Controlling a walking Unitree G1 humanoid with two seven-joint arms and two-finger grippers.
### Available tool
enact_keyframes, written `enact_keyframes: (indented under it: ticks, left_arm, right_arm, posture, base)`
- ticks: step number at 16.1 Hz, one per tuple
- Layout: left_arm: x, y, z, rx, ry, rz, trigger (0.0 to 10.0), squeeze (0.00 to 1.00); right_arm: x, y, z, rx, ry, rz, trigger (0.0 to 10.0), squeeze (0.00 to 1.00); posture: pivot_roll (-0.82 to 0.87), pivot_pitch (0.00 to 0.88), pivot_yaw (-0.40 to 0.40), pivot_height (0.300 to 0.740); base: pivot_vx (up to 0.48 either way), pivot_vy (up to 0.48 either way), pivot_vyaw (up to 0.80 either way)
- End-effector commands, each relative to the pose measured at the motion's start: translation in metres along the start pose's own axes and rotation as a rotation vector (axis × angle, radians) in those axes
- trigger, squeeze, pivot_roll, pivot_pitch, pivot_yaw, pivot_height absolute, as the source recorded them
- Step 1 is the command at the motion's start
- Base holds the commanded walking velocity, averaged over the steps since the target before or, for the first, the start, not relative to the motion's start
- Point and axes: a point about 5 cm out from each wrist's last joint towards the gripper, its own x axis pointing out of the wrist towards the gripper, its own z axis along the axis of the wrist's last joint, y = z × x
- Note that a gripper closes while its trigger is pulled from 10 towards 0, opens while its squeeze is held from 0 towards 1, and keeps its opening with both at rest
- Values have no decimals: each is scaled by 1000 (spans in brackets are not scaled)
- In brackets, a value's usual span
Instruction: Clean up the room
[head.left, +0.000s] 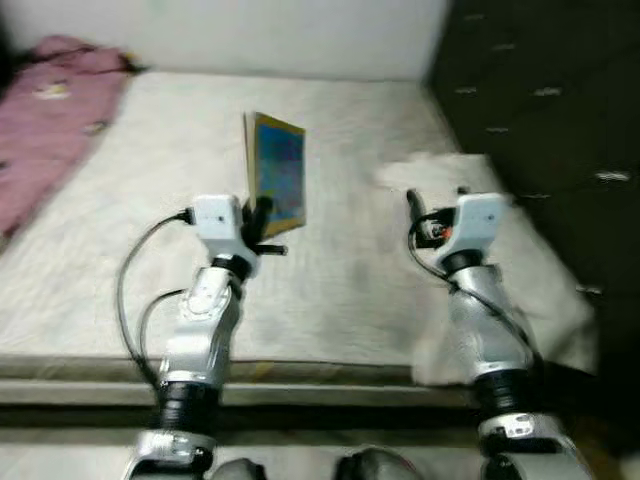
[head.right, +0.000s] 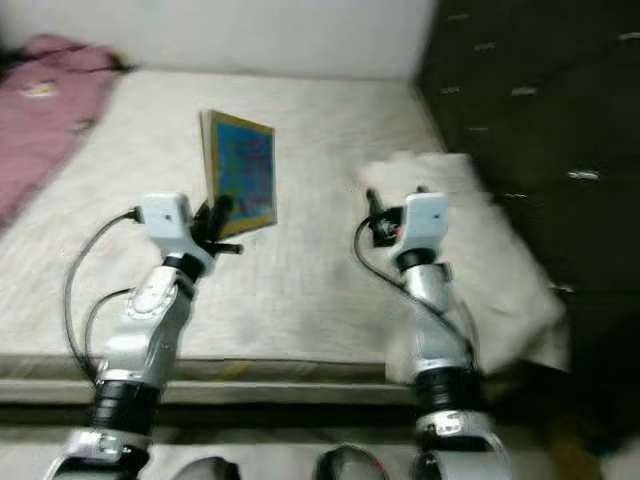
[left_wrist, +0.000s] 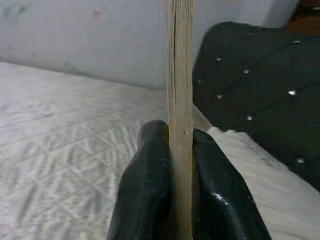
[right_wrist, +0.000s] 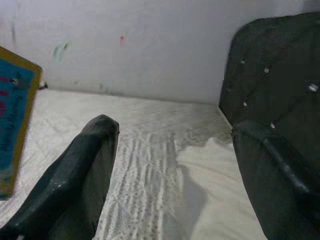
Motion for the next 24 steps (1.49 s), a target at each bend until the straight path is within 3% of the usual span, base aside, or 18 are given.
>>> enact_keyframes:
  ticks: [1,6,12,24]
  left_arm:
    - [2,2,16,8,-75,-5,10000,0]
    - [1,-1,18,7,-95,-44,10000,0]
    - [1,-2,18,4,-99,-52,10000,0]
    - [0,2,13,-5,-62,-2,10000,0]
  right_arm:
    - [3,4,4,-7,-17,17,10000,0]
    - [3,5,5,-12,-22,26,10000,0]
    - [4,4,6,-18,-28,25,10000,0]
    - [4,3,4,-22,-23,25,10000,0]
  posture:
    - [-51,0,-5,740]
    - [-52,0,-4,740]
    - [-51,0,-8,740]
    - [-46,0,-15,740]
  base:
    - [0,0,0]
    - [0,0,0]
    - [287,0,0]
    - [230,0,0]
